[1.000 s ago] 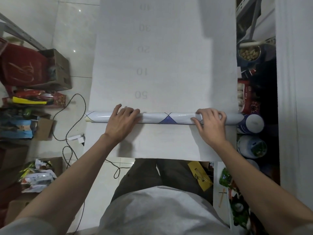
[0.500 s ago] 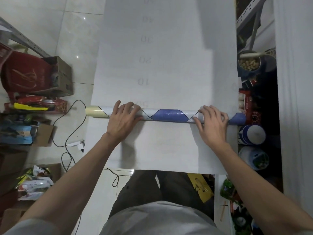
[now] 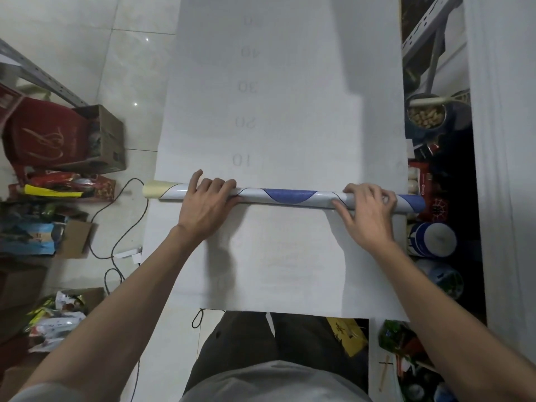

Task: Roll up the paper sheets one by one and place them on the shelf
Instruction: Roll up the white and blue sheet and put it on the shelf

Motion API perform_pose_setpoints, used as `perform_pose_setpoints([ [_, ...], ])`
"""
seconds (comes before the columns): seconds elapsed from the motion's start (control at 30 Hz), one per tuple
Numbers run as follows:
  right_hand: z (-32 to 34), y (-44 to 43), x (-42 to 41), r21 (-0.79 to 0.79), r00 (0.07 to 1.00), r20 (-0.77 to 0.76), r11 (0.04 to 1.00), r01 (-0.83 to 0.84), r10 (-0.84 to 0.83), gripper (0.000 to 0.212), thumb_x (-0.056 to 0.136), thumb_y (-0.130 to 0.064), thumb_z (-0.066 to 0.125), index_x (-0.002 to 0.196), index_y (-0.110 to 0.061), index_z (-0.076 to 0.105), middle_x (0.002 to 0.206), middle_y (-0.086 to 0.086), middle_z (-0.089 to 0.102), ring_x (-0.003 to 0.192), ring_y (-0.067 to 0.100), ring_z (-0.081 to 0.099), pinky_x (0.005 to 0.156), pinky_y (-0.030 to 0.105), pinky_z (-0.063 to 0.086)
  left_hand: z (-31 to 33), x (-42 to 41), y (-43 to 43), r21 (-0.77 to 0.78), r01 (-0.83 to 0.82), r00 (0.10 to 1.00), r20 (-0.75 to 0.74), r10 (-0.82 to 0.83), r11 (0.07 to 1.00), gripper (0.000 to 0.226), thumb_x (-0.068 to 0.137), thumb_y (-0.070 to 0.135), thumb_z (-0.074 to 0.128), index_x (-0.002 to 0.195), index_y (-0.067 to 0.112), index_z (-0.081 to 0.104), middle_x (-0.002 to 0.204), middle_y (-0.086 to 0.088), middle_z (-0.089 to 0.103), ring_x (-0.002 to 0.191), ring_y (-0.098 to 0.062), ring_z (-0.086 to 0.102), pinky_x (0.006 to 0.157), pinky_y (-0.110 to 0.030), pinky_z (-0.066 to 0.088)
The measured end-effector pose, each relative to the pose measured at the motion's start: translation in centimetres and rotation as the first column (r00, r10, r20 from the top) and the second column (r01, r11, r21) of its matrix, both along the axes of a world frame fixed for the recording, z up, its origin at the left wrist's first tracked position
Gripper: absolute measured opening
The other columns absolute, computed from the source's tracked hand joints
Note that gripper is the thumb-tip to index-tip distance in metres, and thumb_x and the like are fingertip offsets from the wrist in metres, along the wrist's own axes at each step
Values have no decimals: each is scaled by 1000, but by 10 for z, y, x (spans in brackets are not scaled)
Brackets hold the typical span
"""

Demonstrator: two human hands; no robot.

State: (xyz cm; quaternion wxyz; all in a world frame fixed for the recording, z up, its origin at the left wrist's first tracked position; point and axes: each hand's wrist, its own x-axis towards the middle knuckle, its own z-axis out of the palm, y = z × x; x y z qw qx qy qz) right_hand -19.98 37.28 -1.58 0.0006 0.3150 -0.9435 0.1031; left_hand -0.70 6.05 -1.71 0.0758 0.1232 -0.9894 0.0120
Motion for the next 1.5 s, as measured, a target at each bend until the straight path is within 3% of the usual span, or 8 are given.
perform_pose_setpoints([
  [0.17,-6,-7,-11,148,999,35,989,-4,-1,62,91,-68,51,138,-27,51,144,10,42,130,30,37,101,45,20,-2,-8,-3,-2,-15,995,98,15,1000,64,96,62,48,133,10,56,132,-22,54,119,-41,53,113,-58,28],
  [0.27,-6,-9,-15,188,999,34,982,-34,28,70,88,-72,49,140,-25,49,130,6,49,121,29,40,100,46,24,0,-15,-5,-5,-13,993,116,13,1000,69,94,64,49,135,9,55,118,-18,59,102,-40,56,110,-56,32],
  [0.43,4,-9,-20,30,1000,-15,999,13,-12,42,93,-61,49,114,-25,57,109,3,63,113,18,37,96,40,20,5,-21,-12,18,5,999,39,-6,1000,46,101,50,44,118,10,59,94,-10,65,83,-37,60,108,-50,33],
  [0.6,1,-5,-22,122,998,67,992,-17,8,57,91,-69,49,130,-29,57,135,4,49,129,24,38,105,44,19,3,-25,-12,37,7,993,120,-12,999,54,94,58,55,123,13,62,120,-19,58,108,-40,55,114,-54,25],
  [0.9,3,-3,-32,70,1000,18,997,-15,14,41,97,-61,39,114,-27,55,115,-2,64,120,22,45,100,46,23,2,-24,-11,21,-4,999,47,3,1000,50,102,52,37,113,10,62,98,-10,64,92,-36,60,113,-48,27],
  [1.13,-5,-2,-39,134,996,70,989,-62,53,61,87,-75,47,131,-33,52,125,0,47,122,26,38,104,47,20,-2,-27,-15,-25,25,994,103,-22,999,68,90,64,59,128,8,57,106,-16,57,91,-37,52,103,-53,36],
  [1.33,-1,-8,-46,77,999,54,997,2,-6,49,95,-72,30,107,-32,56,114,-7,62,119,17,42,101,44,22,-4,-29,-16,-34,36,999,19,-35,999,51,101,55,41,109,10,63,97,-11,65,86,-36,61,108,-50,34],
  [1.5,1,-6,-46,119,995,76,990,-69,60,63,84,-75,54,128,-30,57,129,3,48,124,26,38,107,47,18,-3,-31,-19,-43,39,998,59,-36,998,74,94,73,40,125,9,60,110,-20,57,93,-38,52,102,-52,36],
])
